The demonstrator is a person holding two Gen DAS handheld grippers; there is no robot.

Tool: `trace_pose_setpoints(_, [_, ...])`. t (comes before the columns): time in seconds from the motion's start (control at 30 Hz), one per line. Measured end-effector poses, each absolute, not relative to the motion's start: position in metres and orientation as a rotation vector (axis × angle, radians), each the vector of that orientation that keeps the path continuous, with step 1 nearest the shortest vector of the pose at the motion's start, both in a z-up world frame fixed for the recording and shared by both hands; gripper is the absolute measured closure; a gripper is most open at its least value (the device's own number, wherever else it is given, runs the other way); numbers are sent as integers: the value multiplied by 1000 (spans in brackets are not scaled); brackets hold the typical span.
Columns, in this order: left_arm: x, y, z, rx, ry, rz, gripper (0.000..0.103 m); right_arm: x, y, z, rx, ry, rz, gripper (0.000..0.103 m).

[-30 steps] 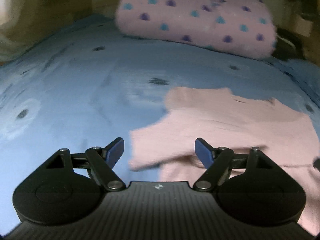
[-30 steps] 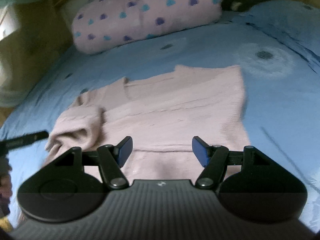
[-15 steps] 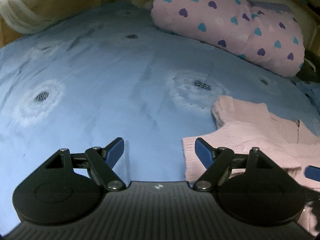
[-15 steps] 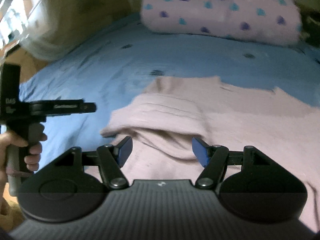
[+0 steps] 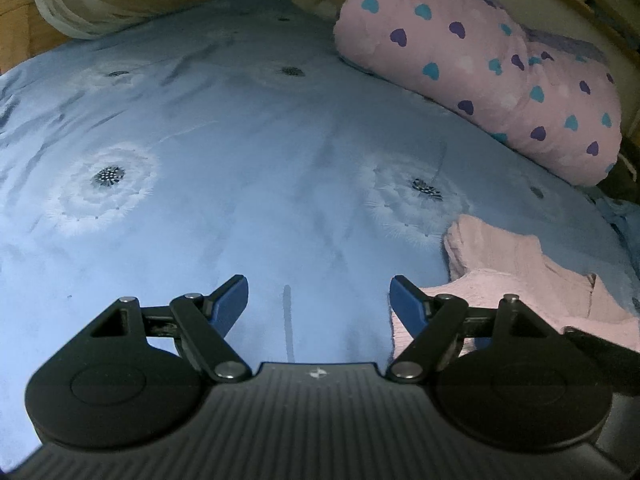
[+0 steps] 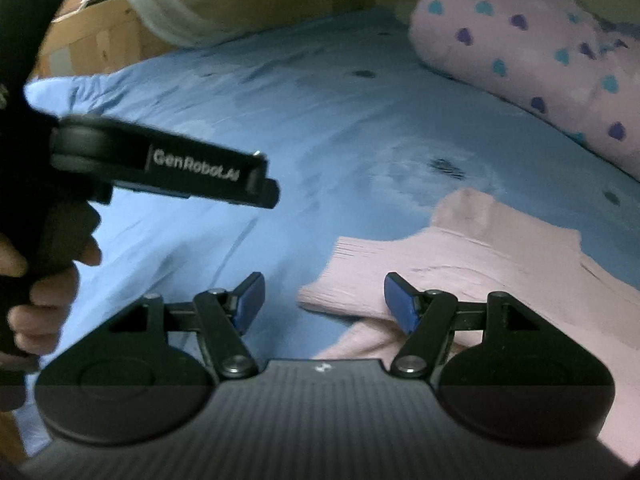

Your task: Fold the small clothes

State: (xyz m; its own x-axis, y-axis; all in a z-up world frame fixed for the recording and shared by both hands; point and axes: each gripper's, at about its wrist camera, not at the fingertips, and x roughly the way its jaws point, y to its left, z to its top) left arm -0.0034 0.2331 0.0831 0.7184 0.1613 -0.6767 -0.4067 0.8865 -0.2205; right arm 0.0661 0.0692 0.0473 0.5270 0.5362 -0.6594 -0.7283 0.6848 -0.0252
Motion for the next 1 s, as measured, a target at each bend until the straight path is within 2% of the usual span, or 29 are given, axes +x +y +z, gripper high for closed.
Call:
trace_pose_setpoints(0.23, [-5, 234, 84, -364, 697, 336, 21, 74, 95, 15, -438, 730, 767, 37])
trace_pose_setpoints(0.33, [-6, 235, 85, -375, 691, 329, 21, 81, 95, 6, -407, 749, 758, 42])
trace_pose_setpoints(0.5, [-7, 232, 86, -364, 686, 337, 21, 87, 93, 9, -372, 766, 713, 77])
trace_pose_setpoints(0.6, [-7, 227, 88, -338, 677, 344, 21, 88, 89, 15, -323, 771, 697, 84])
trace_pose_setpoints(1.0, [-4, 211, 96, -299, 626, 296, 21, 76, 14, 98, -88, 589, 614, 87])
